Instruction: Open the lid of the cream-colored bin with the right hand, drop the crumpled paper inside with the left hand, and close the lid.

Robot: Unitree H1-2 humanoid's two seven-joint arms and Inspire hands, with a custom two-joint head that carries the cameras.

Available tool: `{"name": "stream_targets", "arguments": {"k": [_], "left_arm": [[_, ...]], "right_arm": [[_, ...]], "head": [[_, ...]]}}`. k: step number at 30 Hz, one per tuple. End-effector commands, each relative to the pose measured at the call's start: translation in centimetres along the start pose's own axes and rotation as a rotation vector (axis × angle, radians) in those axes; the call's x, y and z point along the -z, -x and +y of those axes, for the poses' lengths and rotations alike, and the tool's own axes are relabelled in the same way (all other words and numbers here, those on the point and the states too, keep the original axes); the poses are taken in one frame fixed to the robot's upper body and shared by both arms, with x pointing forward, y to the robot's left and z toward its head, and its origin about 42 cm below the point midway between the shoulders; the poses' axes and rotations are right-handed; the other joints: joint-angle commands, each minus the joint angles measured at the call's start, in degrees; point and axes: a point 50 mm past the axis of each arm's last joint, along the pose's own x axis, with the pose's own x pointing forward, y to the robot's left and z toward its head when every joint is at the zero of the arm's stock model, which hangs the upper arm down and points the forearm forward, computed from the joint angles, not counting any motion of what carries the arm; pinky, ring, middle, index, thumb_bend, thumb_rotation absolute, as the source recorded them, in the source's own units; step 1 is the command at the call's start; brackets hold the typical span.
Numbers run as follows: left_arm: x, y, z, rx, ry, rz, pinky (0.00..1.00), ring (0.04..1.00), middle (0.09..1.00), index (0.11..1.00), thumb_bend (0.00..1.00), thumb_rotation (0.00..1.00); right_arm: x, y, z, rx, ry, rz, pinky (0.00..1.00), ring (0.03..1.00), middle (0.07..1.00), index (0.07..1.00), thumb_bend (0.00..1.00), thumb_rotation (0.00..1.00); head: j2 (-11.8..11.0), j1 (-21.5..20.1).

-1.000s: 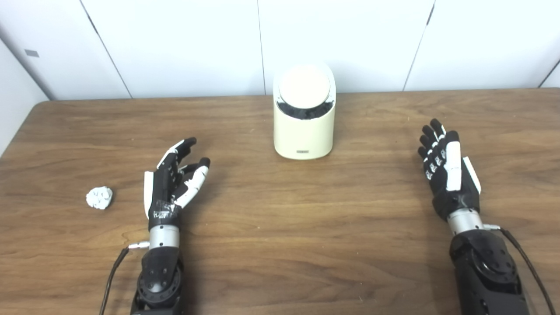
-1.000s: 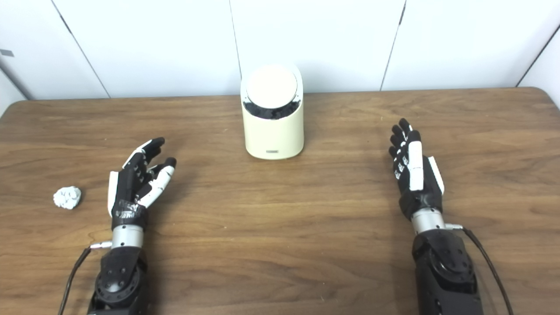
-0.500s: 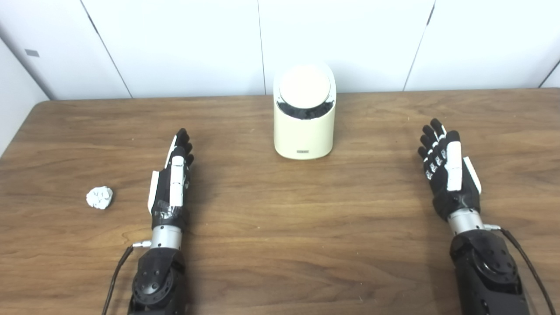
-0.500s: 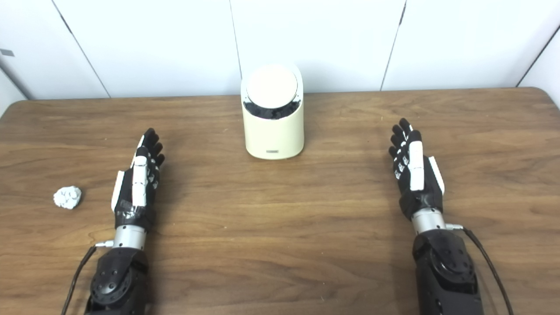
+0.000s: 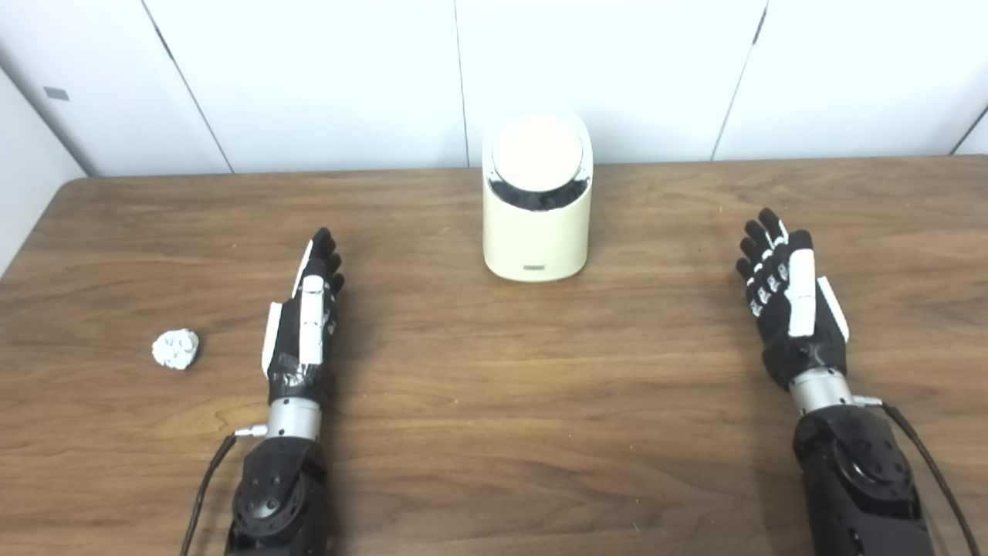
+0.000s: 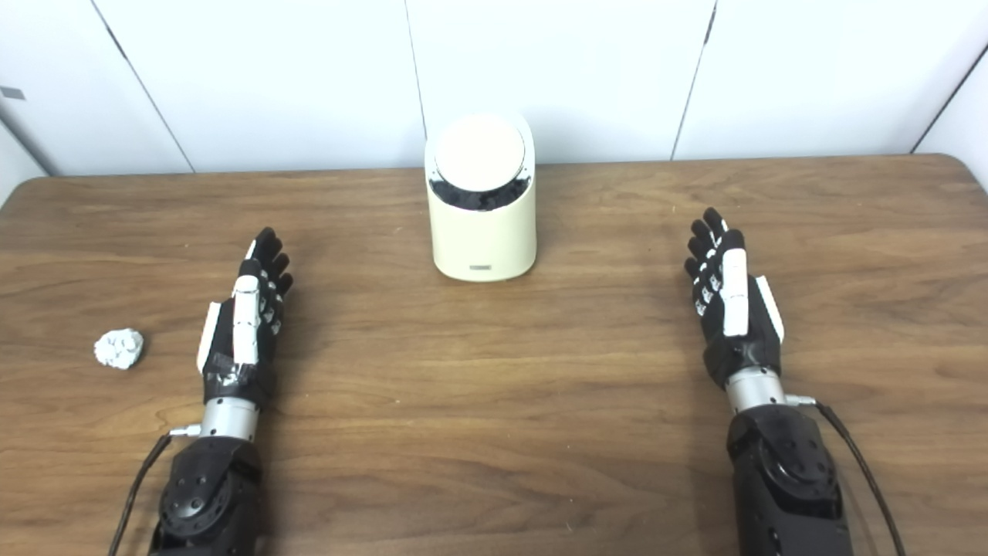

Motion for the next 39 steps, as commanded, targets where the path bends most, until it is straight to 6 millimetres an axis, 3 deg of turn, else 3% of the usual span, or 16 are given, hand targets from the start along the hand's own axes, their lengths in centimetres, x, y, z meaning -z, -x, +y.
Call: {"name": "stream_targets", "arguments": {"k": [1, 12, 20, 39], "left_arm": [[-1.09, -0.52, -0.09, 0.016, -0.004, -0.037, 1.0, 1.0, 1.0, 1.0, 0.43, 0.97], [-0.91, -0.56, -0.15, -0.004, 0.004, -0.038, 1.0, 1.0, 1.0, 1.0, 0.39, 0.99], [-0.84, -0.63, -0.06, -0.008, 0.032, -0.029, 1.0, 1.0, 1.0, 1.0, 0.43, 0.98], [-1.03, -0.52, -0.31, -0.022, 0.016, -0.021, 1.0, 1.0, 1.0, 1.0, 0.41, 0.98]], "right_arm": [[-1.85, -0.87, 0.27, -0.023, 0.002, -0.078, 1.0, 0.992, 0.984, 0.98, 0.55, 1.0], [-1.72, -0.82, 0.28, -0.032, 0.01, -0.082, 1.0, 1.0, 0.999, 0.985, 0.55, 1.0], [-1.78, -0.82, 0.32, -0.03, 0.01, -0.083, 1.0, 1.0, 0.998, 0.986, 0.55, 1.0], [-1.88, -0.8, 0.21, -0.036, 0.027, -0.079, 1.0, 1.0, 1.0, 0.991, 0.54, 1.0]], "head": [[0.0, -0.17], [-0.36, -0.21], [-0.36, -0.21], [-0.14, -0.09]]}}
